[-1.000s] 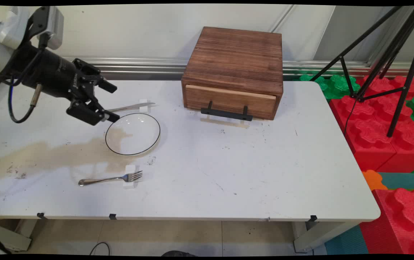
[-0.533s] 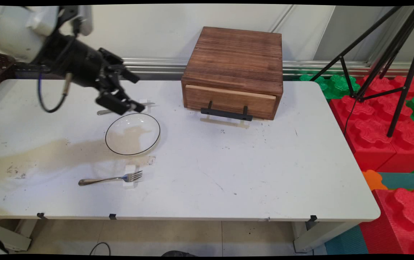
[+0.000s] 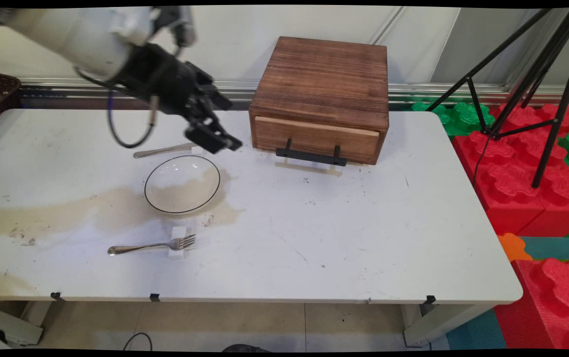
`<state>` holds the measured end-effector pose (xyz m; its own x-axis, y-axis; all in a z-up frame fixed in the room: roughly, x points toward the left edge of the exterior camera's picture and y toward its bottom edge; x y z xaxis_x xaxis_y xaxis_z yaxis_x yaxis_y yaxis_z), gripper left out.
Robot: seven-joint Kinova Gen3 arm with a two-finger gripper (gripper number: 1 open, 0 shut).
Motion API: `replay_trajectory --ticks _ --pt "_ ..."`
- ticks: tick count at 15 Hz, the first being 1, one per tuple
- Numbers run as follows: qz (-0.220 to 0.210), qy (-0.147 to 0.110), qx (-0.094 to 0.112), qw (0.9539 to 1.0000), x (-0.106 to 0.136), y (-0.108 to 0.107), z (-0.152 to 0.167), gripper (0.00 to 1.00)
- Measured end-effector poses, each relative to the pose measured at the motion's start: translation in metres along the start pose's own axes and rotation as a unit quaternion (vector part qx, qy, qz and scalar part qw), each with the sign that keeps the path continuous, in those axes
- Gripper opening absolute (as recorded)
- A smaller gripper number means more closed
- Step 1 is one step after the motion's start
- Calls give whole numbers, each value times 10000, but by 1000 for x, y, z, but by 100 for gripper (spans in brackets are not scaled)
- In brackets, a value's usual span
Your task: Open the drawer
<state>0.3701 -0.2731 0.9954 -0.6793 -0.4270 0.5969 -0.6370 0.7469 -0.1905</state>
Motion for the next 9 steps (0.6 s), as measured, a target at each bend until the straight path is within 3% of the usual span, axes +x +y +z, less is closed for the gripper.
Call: replay_trajectory --ticks 4,9 --pt "49 -193 49 9998 28 3 33 100" --pt "211 -558 362 9976 52 2 82 100"
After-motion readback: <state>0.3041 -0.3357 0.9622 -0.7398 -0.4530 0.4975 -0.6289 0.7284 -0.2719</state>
